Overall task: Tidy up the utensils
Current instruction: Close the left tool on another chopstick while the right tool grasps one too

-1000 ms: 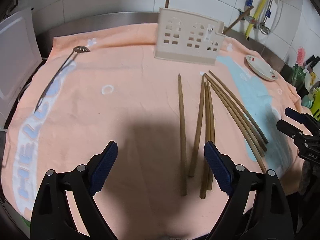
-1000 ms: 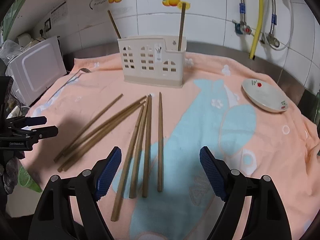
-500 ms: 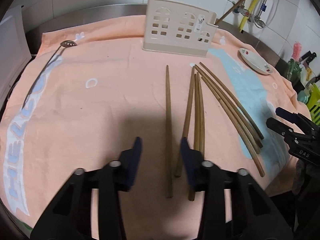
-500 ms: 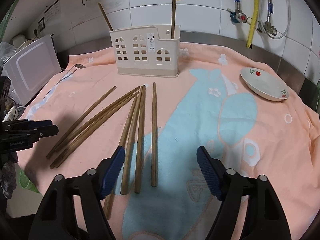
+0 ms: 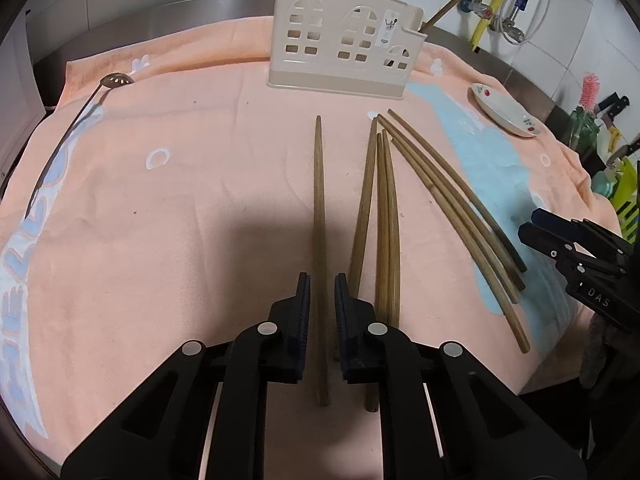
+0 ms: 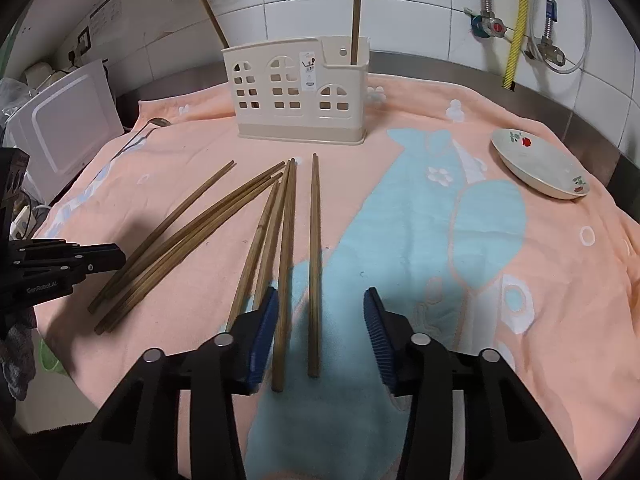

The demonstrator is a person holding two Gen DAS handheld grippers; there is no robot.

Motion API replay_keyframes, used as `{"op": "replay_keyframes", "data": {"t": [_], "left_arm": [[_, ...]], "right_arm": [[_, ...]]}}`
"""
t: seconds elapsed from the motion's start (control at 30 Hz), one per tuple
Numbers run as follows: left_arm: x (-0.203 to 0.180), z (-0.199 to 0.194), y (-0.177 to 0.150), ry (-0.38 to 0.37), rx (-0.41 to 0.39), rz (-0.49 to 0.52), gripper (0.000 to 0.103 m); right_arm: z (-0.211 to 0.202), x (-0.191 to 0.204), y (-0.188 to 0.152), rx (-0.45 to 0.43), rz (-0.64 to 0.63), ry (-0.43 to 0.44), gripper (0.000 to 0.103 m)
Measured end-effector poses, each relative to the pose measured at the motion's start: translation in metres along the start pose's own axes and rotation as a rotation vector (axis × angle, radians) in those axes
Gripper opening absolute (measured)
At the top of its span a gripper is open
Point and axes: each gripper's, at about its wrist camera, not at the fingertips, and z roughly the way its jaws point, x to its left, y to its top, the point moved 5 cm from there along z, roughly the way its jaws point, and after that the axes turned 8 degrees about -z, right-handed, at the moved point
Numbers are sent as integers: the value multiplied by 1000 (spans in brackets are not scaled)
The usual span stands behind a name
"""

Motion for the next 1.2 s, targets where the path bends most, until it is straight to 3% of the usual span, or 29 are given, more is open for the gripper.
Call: {"op": "replay_keyframes", "data": {"t": [0.5,0.93,1.2], "left_arm": [[0,12,-2,24,42,15,12],[-5,18,1,78,56,56,7],[-3,12,2,58,43,41,5]], "right_arm": [[22,9,-4,53,-42,15,18],[31,9,-8,65,-44,-2,10],[28,8,-7,54,-43,-15,7]]}}
